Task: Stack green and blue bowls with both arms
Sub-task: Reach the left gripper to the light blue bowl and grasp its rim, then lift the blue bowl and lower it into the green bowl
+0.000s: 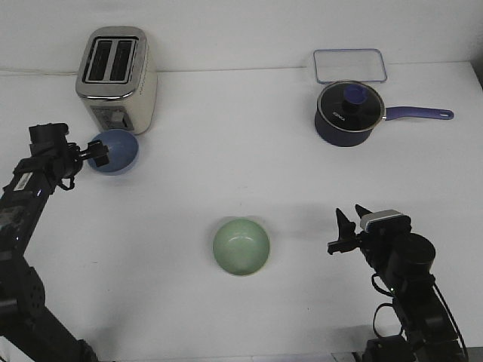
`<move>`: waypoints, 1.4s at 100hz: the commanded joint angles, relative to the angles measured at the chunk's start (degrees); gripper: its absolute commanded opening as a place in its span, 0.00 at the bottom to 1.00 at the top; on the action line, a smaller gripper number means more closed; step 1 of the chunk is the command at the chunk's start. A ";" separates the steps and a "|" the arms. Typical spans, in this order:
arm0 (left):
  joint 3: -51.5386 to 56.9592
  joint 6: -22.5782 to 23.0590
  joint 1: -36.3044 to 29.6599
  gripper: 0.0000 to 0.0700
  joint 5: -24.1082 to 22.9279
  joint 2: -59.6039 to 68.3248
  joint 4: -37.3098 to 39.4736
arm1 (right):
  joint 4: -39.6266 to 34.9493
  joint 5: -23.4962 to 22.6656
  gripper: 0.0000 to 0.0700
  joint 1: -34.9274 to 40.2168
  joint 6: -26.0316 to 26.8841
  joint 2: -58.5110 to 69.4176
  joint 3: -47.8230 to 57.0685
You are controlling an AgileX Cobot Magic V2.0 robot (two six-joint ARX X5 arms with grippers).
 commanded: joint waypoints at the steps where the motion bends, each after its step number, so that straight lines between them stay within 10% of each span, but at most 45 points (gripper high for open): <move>1: 2.38 1.09 0.44 0.80 0.20 3.08 1.33 | 0.42 -0.04 0.45 -0.02 -0.09 0.15 0.15; 35: 2.51 1.07 0.37 0.75 1.27 7.34 7.87 | 0.46 -0.04 0.45 -0.02 -0.09 0.15 0.15; 48: 2.51 1.11 0.37 0.43 1.27 7.72 7.63 | 0.44 -0.04 0.45 -0.02 -0.07 0.15 0.15; 61: 2.51 1.38 0.37 0.38 1.29 8.37 6.10 | 0.44 -0.04 0.45 -0.02 -0.07 0.15 0.15; 72: 2.51 2.75 0.37 0.00 2.80 8.96 3.93 | 0.46 -0.04 0.45 -0.02 -0.07 0.15 0.15; 140: 2.54 2.38 0.79 0.02 16.20 -15.76 -5.22 | 0.48 -0.24 0.45 -0.02 -0.02 0.15 0.15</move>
